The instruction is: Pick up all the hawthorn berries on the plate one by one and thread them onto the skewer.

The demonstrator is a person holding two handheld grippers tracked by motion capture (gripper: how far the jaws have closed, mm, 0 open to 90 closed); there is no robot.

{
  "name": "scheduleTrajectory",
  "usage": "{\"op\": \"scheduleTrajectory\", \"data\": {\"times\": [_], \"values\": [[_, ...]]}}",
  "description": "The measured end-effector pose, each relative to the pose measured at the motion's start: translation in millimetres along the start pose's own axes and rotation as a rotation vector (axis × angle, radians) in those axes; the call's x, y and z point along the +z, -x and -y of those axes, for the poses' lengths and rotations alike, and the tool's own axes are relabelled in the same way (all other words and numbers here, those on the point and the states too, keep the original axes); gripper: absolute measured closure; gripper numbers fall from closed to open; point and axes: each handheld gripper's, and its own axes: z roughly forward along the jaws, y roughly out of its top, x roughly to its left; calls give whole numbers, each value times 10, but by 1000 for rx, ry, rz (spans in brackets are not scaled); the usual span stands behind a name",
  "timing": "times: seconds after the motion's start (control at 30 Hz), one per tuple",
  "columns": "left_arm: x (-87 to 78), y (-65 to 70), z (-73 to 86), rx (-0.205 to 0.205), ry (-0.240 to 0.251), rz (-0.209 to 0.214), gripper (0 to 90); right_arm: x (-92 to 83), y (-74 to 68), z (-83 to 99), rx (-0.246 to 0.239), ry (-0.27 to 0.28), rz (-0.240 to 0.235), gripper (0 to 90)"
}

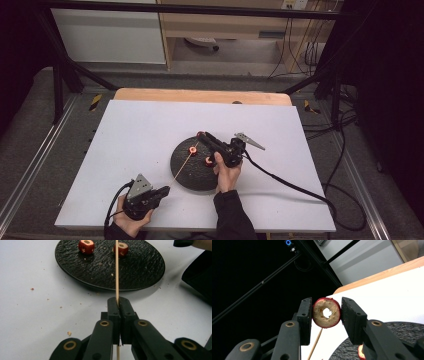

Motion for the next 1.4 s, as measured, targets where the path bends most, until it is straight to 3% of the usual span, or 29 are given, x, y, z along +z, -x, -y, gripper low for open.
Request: {"op": "scheduleTrajectory", "data": {"times": [0.5, 0.93, 1.4], "values": [[58, 42, 0, -44, 17, -4, 884, 8, -10, 90, 45, 15, -15, 623], [94, 79, 4, -29, -7, 1, 885, -4, -22, 98, 33, 35, -15, 626], [134, 87, -16, -60, 29, 1, 885, 5, -18, 164, 53, 13, -36, 626]]}}
